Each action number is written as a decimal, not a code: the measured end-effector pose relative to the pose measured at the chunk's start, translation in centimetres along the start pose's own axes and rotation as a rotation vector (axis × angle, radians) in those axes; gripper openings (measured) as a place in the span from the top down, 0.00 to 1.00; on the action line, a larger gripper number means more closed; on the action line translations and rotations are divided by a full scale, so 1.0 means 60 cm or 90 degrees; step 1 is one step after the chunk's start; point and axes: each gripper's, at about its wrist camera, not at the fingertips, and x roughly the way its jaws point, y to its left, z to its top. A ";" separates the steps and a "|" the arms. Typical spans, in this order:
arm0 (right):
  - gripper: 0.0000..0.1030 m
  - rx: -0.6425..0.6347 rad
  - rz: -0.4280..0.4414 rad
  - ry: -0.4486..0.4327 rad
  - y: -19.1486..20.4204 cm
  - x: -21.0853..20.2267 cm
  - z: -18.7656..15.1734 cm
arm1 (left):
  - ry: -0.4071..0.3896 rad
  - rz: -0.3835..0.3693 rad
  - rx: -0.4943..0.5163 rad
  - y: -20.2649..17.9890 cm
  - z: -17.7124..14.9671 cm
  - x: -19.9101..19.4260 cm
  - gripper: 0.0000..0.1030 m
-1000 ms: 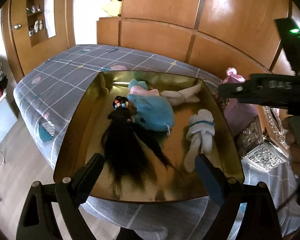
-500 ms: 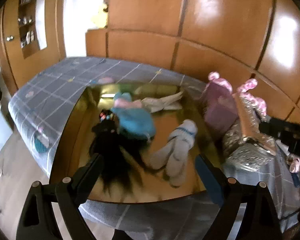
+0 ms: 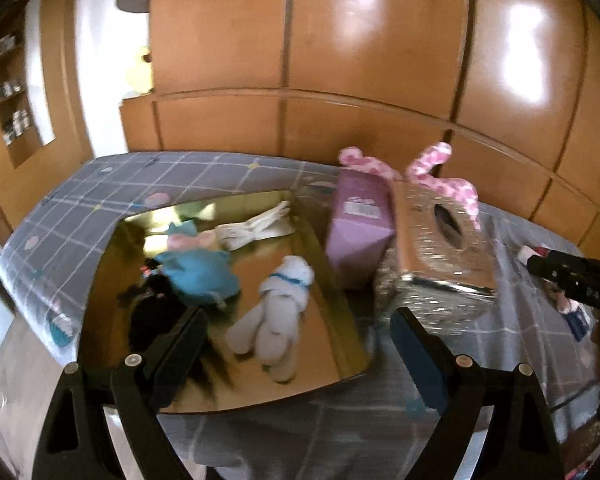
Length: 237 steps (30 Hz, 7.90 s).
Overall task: Organize soft objects
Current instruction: 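Move both tools back to the pile, left tool toward the white block, then grasp the white rectangular block with the left tool, then lift the white block with the left tool while the right grasps the red strawberry plush, then carry the white block into the gold tray and open the left tool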
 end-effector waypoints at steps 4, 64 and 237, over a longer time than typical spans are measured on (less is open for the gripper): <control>0.34 0.038 -0.040 -0.012 -0.057 -0.019 -0.007 | -0.003 -0.017 0.032 -0.037 0.012 0.000 0.04; 0.29 0.662 0.003 -0.183 -0.522 -0.117 -0.206 | 0.496 -0.240 0.014 -0.779 0.102 0.478 0.06; 0.73 0.217 -0.080 0.235 -0.373 0.127 -0.129 | 0.126 0.083 -0.091 0.136 0.118 0.210 0.24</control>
